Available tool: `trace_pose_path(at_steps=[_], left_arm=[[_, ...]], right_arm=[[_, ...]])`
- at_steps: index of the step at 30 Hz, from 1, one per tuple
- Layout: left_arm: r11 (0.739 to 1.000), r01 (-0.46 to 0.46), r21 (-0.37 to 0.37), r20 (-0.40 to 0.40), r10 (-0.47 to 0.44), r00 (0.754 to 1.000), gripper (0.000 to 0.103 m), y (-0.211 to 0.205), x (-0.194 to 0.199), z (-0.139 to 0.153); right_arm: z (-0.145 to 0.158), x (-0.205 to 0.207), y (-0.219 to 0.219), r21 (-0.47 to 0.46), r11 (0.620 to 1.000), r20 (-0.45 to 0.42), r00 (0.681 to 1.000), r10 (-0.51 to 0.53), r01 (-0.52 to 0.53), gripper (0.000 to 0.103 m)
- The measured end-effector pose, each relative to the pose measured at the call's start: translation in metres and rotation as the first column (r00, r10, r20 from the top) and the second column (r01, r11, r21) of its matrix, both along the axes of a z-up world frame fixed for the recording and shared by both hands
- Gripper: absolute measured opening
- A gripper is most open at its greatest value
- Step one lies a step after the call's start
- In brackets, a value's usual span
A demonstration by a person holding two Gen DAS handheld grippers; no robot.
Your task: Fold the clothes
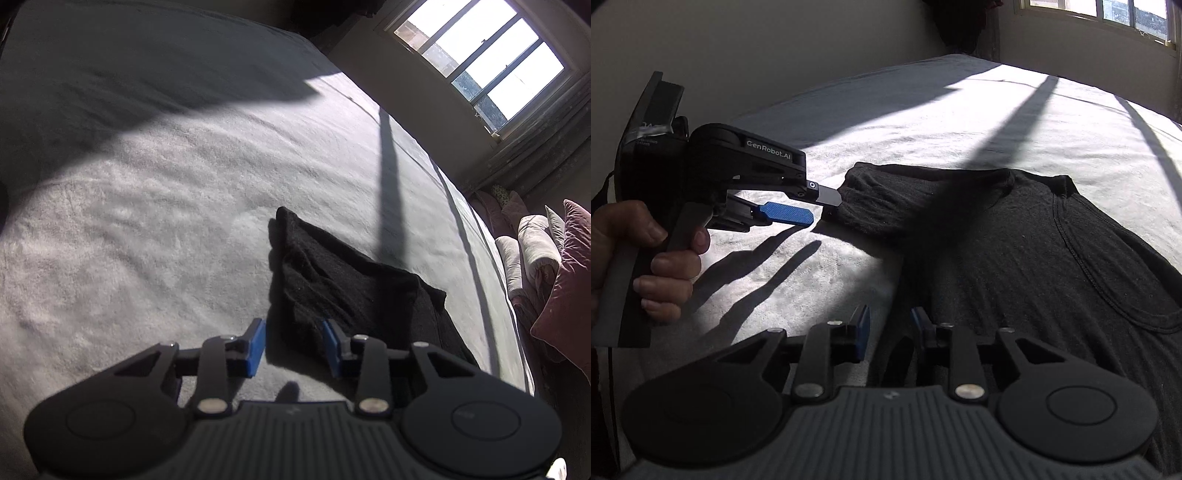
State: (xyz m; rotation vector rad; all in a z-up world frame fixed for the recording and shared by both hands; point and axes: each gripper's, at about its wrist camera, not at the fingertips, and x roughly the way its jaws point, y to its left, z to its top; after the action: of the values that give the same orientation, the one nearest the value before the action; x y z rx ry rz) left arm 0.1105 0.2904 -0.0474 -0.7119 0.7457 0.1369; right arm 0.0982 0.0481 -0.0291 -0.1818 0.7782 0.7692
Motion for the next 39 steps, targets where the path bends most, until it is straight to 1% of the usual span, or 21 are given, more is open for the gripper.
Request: trace_pose_path(at_steps=[1, 2, 3, 4, 9, 12, 13, 17, 19, 20, 21, 22, 23, 24, 25, 27, 28, 29, 34, 36, 39], left_arm=[[1.000, 0.005, 0.002, -0.005, -0.005, 1.000, 0.015, -0.001, 0.001, -0.002], [1.000, 0.012, 0.008, -0.016, -0.012, 1.000, 0.002, -0.002, 0.003, -0.004], [1.000, 0.011, 0.017, -0.022, -0.011, 1.000, 0.002, -0.003, 0.004, -0.006], [1.000, -0.006, 0.030, -0.014, 0.006, 1.000, 0.001, -0.003, 0.003, -0.007], [0.990, -0.104, 0.094, 0.040, 0.100, 0.994, 0.001, 0.004, -0.004, 0.006], [0.989, -0.095, 0.111, -0.023, 0.098, 0.995, 0.001, 0.009, -0.003, 0.003], [0.989, -0.085, 0.125, -0.050, 0.092, 0.995, 0.002, 0.009, -0.002, 0.002], [0.983, -0.039, 0.181, -0.075, 0.053, 0.996, 0.003, 0.005, 0.000, 0.005], [0.983, -0.046, 0.179, -0.063, 0.058, 0.996, 0.007, 0.005, -0.002, 0.005], [0.984, -0.051, 0.171, -0.057, 0.062, 0.996, 0.010, 0.006, -0.003, 0.006], [0.984, -0.058, 0.167, -0.049, 0.067, 0.997, 0.016, 0.007, -0.004, 0.007], [0.982, -0.069, 0.173, -0.035, 0.076, 0.997, 0.021, 0.006, -0.005, 0.009], [0.981, -0.079, 0.179, -0.021, 0.084, 0.996, 0.037, 0.006, -0.007, 0.011], [0.978, -0.090, 0.188, -0.006, 0.092, 0.996, 0.047, 0.005, -0.008, 0.014], [0.975, -0.096, 0.202, 0.009, 0.096, 0.995, 0.048, 0.003, -0.010, 0.018], [0.972, -0.090, 0.219, 0.035, 0.084, 0.996, 0.048, -0.001, -0.012, 0.023], [0.972, -0.079, 0.220, 0.047, 0.070, 0.996, 0.048, -0.004, -0.013, 0.025], [0.973, -0.068, 0.222, 0.059, 0.056, 0.997, 0.048, -0.007, -0.014, 0.027], [0.973, 0.018, 0.229, 0.090, -0.040, 0.995, 0.048, -0.030, -0.015, 0.033], [0.972, 0.076, 0.223, 0.094, -0.099, 0.991, 0.048, -0.043, -0.014, 0.034], [0.957, 0.150, 0.249, 0.095, -0.178, 0.979, 0.049, -0.066, -0.011, 0.037]], right_arm=[[-0.004, -0.001, 0.002, -0.012, 1.000, -0.004, 1.000, -0.006, 0.006, 0.018], [-0.008, -0.001, 0.003, -0.020, 1.000, -0.007, 1.000, -0.011, 0.011, 0.013], [-0.009, -0.002, 0.005, -0.021, 1.000, -0.005, 1.000, -0.015, 0.015, 0.009], [-0.009, -0.002, 0.006, -0.020, 1.000, -0.005, 1.000, -0.019, 0.019, 0.006], [0.006, -0.001, 0.015, 0.060, 0.998, -0.031, 0.999, -0.010, 0.012, 0.005], [0.009, -0.001, 0.024, 0.096, 0.995, -0.058, 0.998, 0.012, -0.007, 0.005], [0.006, 0.000, 0.027, 0.098, 0.995, -0.069, 0.997, 0.023, -0.016, 0.000], [-0.007, -0.001, 0.041, 0.053, 0.997, -0.082, 0.995, 0.054, -0.050, 0.000], [-0.007, -0.002, 0.040, 0.060, 0.997, -0.079, 0.995, 0.058, -0.053, 0.005], [-0.004, -0.002, 0.036, 0.081, 0.996, -0.088, 0.995, 0.054, -0.046, 0.013], [0.000, -0.002, 0.032, 0.098, 0.994, -0.094, 0.994, 0.048, -0.039, 0.014], [0.003, -0.001, 0.026, 0.104, 0.994, -0.090, 0.995, 0.038, -0.029, 0.014], [0.007, -0.001, 0.019, 0.110, 0.994, -0.087, 0.996, 0.028, -0.019, 0.014], [0.010, 0.000, 0.013, 0.113, 0.994, -0.083, 0.996, 0.017, -0.007, 0.015], [0.013, 0.001, 0.003, 0.109, 0.994, -0.075, 0.997, -0.002, 0.011, 0.017], [0.020, 0.004, -0.020, 0.103, 0.993, -0.054, 0.997, -0.054, 0.059, 0.028], [0.023, 0.005, -0.032, 0.101, 0.991, -0.044, 0.996, -0.081, 0.085, 0.040], [0.026, 0.007, -0.046, 0.100, 0.988, -0.033, 0.993, -0.112, 0.114, 0.042], [0.035, 0.013, -0.122, 0.085, 0.954, -0.012, 0.957, -0.289, 0.289, 0.042], [0.037, 0.013, -0.151, 0.083, 0.933, -0.003, 0.936, -0.351, 0.350, 0.042], [0.040, 0.012, -0.199, 0.085, 0.891, 0.004, 0.894, -0.447, 0.445, 0.042]])
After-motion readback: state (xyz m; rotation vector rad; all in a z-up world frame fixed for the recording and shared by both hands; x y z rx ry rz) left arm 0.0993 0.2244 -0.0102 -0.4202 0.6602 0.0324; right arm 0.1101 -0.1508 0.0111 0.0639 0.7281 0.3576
